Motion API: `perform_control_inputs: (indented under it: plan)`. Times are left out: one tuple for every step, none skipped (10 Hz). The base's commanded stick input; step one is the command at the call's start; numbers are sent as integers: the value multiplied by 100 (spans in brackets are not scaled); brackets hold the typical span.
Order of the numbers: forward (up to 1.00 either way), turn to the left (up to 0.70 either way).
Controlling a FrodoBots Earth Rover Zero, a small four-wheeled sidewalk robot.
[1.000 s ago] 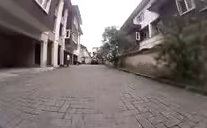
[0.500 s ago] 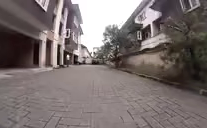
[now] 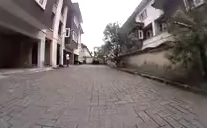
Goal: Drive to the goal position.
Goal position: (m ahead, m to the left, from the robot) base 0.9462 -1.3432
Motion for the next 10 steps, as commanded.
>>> perform_control_inputs:
  plan:
    - [70,0]
    - [70,0]
    - [70,0]
    - [70,0]
    - [70,0]
    - [70,0]
    - [70,0]
    - [70,0]
    - [70,0]
    - [70,0]
